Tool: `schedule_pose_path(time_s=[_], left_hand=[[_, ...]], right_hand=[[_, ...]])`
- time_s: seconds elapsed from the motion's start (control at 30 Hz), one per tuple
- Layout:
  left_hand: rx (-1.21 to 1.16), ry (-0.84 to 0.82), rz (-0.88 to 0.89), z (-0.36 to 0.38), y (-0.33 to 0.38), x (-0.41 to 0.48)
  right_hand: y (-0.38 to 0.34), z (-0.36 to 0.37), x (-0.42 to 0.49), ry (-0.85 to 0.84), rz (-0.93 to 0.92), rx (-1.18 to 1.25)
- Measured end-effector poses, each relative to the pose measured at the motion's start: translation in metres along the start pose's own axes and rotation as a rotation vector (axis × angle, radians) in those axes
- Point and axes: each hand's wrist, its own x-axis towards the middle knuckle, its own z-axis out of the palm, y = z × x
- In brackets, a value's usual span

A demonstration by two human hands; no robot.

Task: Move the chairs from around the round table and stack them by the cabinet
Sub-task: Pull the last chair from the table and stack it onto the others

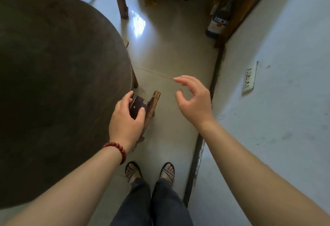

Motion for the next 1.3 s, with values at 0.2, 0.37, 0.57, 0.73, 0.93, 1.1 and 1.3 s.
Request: schedule_pose_path(time_s=[0.2, 0.37, 0.57, 0.73, 0.93, 1.1, 1.3], left_hand=[[0.013, -0.027, 0.006, 0.025, -0.042, 0.001], [0.024, -0.031, 0.019, 0.043, -0.06, 0.007], [0.059, -0.104, -0.003, 0.064, -0.075, 0.008], [0.14, -0.184, -0.055, 0.069, -0.088, 0.005], [0.178, -0.27, -0.138, 0.069, -0.09, 0.01], [0.22, -0.342, -0.155, 0.076, -0.088, 0.015], [0.239, -0.375, -0.087, 0.078, -0.089, 0.016]], right_hand=[[0.031, 0.038, -0.007, -0.087, -0.048, -0.045], [0.056, 0.062, -0.017, -0.147, -0.047, -0.082], [0.076, 0.079, -0.009, -0.288, -0.117, -0.187], [0.081, 0.089, 0.004, -0.464, -0.206, -0.306], [0.081, 0.097, 0.019, -0.627, -0.261, -0.383], [0.081, 0.108, 0.021, -0.728, -0.294, -0.502], [0.081, 0.107, 0.022, -0.733, -0.326, -0.539]])
